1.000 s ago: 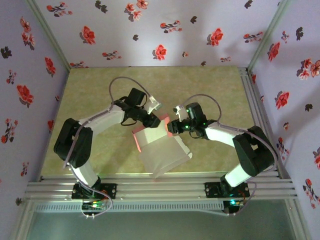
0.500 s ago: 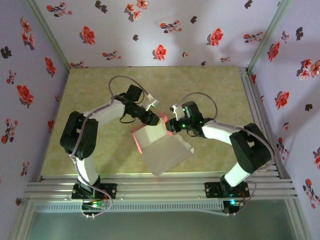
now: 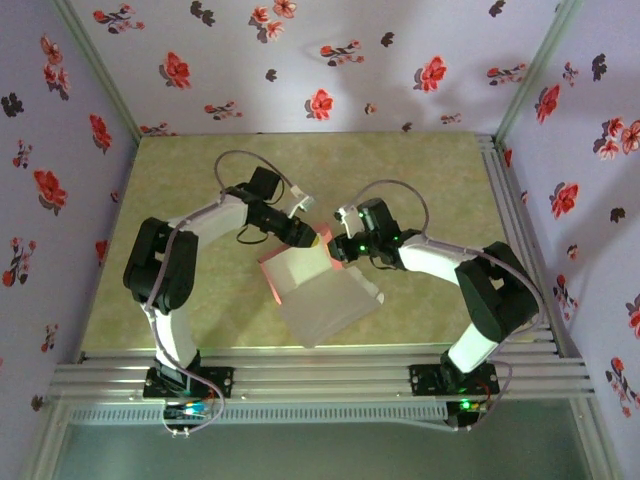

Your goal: Fold the paper box

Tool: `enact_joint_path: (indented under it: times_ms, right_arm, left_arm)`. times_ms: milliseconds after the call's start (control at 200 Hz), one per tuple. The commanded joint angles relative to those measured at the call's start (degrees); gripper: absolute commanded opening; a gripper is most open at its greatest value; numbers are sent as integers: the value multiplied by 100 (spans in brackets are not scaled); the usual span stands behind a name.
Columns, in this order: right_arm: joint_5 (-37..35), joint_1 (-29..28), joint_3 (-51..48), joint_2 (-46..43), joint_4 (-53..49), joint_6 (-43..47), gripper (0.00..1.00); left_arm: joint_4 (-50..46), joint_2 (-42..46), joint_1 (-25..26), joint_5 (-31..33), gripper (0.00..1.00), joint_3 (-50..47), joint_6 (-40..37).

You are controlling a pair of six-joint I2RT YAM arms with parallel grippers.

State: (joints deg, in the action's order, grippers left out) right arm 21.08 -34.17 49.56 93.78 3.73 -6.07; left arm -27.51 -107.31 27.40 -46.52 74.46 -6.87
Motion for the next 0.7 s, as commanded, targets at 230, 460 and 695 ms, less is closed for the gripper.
enact_joint_path:
  times_ms: [230, 460, 695]
  right_arm:
    - [-206, -151, 308, 229, -679, 314, 36]
    - [-163, -151, 391, 294, -821, 395, 37]
    - [-150, -155, 476, 501, -795, 421, 36]
  left_arm:
    - [-106, -144, -67, -154, 35, 244, -208]
    - [-106, -181, -129, -155, 32, 260, -222]
    - [-141, -264, -155, -200, 31, 306, -227]
